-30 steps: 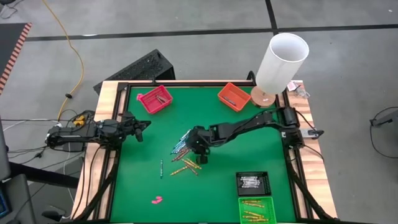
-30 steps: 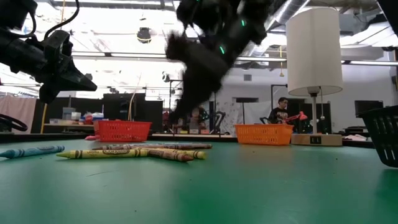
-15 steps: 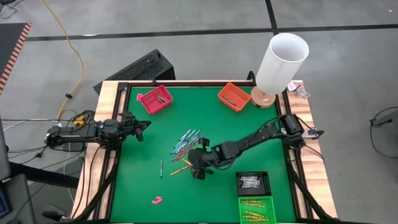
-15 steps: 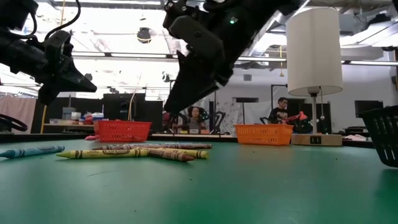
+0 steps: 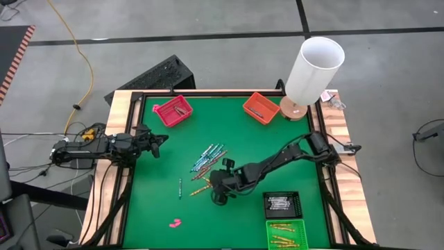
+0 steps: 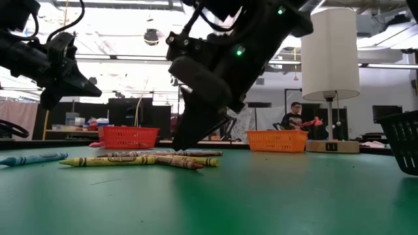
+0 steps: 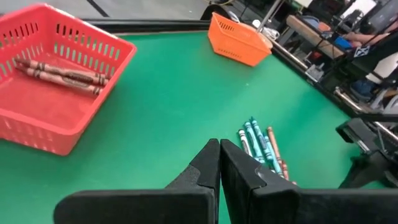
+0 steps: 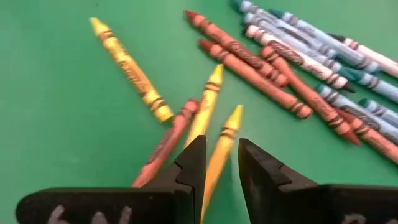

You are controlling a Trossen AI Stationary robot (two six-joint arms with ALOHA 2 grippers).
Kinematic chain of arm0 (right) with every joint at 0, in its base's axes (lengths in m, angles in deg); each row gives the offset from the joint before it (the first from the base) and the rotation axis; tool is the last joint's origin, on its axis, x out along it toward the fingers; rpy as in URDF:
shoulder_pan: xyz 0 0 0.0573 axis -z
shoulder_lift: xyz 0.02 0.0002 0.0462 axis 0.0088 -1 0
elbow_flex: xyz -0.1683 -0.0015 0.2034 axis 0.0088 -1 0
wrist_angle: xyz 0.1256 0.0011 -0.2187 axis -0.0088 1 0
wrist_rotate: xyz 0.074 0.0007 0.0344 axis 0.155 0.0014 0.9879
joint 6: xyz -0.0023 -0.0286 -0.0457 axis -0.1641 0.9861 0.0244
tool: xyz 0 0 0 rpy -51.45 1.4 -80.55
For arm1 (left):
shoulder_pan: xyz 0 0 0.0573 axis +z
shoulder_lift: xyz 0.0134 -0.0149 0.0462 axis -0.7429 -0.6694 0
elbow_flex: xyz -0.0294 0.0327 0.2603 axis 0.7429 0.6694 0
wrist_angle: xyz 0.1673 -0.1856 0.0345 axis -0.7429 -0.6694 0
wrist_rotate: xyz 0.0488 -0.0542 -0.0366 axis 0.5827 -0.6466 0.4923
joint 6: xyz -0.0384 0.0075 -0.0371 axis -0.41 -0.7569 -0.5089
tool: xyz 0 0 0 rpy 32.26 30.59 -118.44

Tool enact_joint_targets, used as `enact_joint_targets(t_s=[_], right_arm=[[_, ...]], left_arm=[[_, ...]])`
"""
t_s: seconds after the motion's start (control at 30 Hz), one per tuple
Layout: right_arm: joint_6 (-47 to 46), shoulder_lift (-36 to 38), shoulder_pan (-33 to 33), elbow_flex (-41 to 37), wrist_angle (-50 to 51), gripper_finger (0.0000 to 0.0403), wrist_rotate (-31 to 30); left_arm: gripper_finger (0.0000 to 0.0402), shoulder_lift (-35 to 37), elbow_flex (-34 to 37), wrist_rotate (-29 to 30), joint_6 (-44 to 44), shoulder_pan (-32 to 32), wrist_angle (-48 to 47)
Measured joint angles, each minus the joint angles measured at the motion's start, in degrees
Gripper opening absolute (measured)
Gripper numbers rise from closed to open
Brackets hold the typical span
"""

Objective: Sort crayons
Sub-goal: Put the yellow crayon into the green bin

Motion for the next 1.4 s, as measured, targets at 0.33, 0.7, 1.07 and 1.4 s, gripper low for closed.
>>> enact_joint_targets(t_s=[0.33, 0.7, 1.07, 1.4], right_arm=[[-1.43, -1.3, 2.75, 0.04, -0.35, 0.0102, 4.58], [-3.26, 0.72, 2.62, -0.07, 0.14, 0.0102, 3.49], [-3.41, 0.94, -0.94, 0.04, -0.64, 0.0102, 3.06], [-4.36, -1.84, -1.09, 0.04, -0.26, 0.0102, 3.13]], left_arm=[[0.0, 0.02, 0.0, -1.91, 1.79, -0.01, -0.01], [0.0, 0.02, 0.0, -1.76, 2.84, 0.01, -0.03], [0.0, 0.02, 0.0, -1.72, 2.67, 0.01, -0.04], [0.0, -0.02, 0.0, -1.67, 2.46, 0.01, -0.07]])
